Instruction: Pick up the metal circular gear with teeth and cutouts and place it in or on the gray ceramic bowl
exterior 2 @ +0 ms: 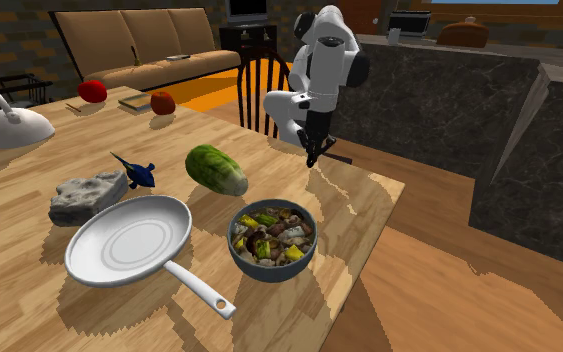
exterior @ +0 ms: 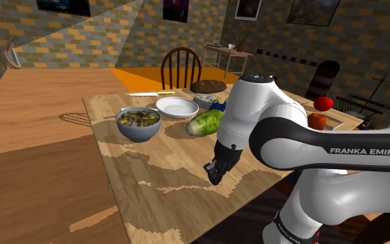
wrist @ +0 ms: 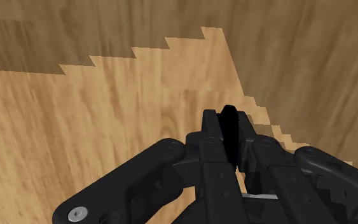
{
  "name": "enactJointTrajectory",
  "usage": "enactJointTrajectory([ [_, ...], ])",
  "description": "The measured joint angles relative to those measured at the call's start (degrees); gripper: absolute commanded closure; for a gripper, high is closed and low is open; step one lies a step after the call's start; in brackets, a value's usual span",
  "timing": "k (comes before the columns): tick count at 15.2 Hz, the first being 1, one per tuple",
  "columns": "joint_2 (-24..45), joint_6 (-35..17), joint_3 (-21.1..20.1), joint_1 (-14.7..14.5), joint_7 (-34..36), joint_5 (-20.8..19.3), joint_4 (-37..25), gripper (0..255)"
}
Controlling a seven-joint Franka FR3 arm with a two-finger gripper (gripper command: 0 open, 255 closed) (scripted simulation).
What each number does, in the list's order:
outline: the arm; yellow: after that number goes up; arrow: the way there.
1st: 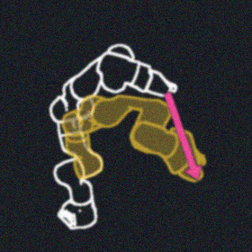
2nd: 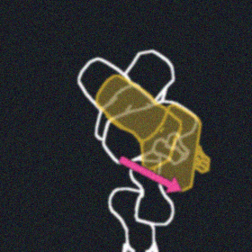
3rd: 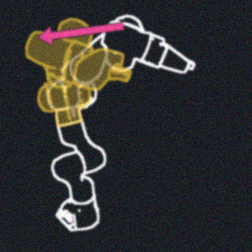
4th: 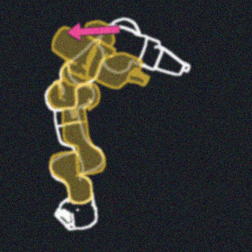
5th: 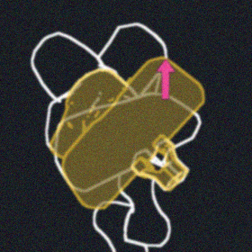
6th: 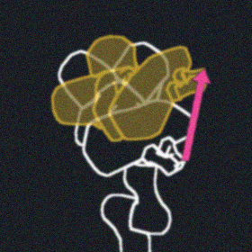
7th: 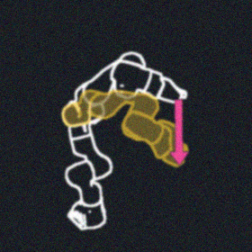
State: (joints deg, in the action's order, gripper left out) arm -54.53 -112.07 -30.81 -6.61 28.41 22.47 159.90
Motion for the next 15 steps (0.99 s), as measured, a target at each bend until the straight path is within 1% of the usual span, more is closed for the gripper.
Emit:
enactJointTrajectory([
  [5, -0.7, 3.2, 1.2, 0.4, 0.0, -1.2, -2.5, 255],
  [15, -1.1, 10.7, 4.2, 1.7, -0.1, -4.0, -9.7, 255],
])
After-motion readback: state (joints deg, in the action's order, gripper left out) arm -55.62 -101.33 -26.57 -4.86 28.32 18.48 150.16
